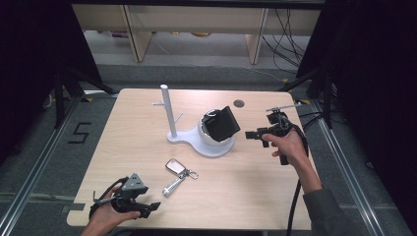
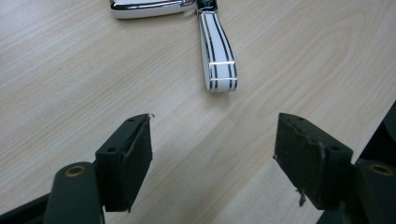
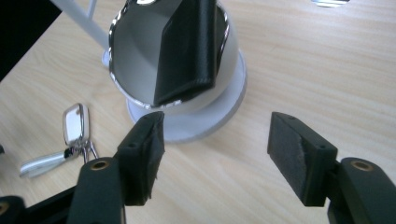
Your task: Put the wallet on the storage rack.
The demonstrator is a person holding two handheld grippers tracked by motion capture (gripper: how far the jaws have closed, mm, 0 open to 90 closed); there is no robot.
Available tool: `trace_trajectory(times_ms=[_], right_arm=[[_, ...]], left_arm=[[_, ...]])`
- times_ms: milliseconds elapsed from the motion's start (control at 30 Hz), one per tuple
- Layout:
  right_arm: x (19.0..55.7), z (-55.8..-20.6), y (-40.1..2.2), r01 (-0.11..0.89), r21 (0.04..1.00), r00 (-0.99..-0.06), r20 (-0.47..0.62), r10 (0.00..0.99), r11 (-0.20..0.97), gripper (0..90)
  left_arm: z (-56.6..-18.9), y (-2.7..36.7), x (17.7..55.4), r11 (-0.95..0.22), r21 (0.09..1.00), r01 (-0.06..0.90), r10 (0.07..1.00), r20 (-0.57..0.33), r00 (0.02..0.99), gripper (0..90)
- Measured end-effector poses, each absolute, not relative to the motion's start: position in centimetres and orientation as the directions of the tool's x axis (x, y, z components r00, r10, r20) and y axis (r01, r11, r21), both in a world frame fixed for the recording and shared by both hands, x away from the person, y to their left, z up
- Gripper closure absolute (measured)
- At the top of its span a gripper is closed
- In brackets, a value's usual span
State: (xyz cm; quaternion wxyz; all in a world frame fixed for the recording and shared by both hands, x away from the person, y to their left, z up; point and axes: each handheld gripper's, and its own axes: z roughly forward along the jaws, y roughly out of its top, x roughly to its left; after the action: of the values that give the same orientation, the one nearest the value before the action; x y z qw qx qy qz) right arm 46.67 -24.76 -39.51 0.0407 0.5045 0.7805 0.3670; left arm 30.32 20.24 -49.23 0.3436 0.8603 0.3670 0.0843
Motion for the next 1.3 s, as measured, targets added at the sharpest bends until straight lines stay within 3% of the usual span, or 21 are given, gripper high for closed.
trace_trajectory(times_ms=[200, 567, 667, 767, 1300], right_arm=[[44.6, -41.3, -24.8, 0.743, 0.624, -0.508, 0.291, 0.811, 0.242, 32.9], [40.6, -44.7, -23.9, 0.773, 0.585, -0.465, 0.259, 0.847, 0.245, 26.7], [40.1, -46.3, -24.0, 0.745, 0.611, -0.514, 0.271, 0.814, 0.267, 25.9], [39.4, -47.5, -23.6, 0.747, 0.601, -0.495, 0.218, 0.841, 0.284, 25.2], [36.3, -48.7, -23.5, 0.739, 0.568, -0.562, 0.224, 0.797, 0.361, 24.9]], left_arm=[[-49.2, 20.2, 30.4, -0.507, 0.649, 0.567, 0.687, -0.092, 0.721, 27.2], [-49.2, 20.3, 30.4, -0.509, 0.65, 0.564, 0.683, -0.095, 0.725, 27.2], [-49.2, 20.3, 30.4, -0.509, 0.649, 0.565, 0.683, -0.095, 0.724, 27.2], [-49.2, 20.3, 30.4, -0.512, 0.648, 0.564, 0.686, -0.087, 0.722, 27.3], [-49.0, 20.5, 30.3, -0.494, 0.654, 0.573, 0.695, -0.099, 0.712, 27.3]])
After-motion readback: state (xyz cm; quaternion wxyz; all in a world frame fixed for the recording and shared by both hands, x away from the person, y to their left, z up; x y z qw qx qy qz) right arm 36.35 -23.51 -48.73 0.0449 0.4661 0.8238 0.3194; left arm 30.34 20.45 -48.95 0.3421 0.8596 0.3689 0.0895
